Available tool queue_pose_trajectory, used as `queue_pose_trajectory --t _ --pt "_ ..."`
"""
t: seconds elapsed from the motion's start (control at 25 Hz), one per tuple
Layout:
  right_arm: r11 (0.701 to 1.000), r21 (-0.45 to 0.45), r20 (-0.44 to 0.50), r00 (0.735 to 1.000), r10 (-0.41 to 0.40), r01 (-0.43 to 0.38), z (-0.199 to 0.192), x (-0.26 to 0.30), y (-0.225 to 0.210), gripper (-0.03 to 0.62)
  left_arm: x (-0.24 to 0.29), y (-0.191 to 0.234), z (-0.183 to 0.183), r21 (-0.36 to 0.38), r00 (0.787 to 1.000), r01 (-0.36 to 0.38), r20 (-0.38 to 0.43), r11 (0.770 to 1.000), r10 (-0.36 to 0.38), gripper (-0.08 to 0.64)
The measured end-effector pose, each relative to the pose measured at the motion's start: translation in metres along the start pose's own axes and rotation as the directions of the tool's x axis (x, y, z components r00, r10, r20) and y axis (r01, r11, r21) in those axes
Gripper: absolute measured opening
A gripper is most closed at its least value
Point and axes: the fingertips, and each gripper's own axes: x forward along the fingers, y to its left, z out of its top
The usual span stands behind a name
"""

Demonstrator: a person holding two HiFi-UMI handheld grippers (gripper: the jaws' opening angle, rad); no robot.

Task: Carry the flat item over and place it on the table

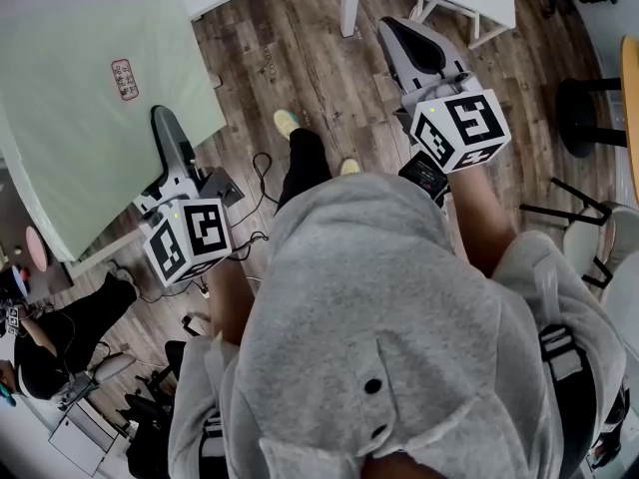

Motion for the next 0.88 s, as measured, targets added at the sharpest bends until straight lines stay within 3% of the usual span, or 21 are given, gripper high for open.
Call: queue_pose_trajectory --t 0.88 --pt "0.999 -0.025 -0.102 0.994 0.027 -0.029 -0.005 0.15 -0.008 0.025 0.139 0.049 -0.015 0.021 0.999 0.0 -0.047 1.0 0.001 0.279"
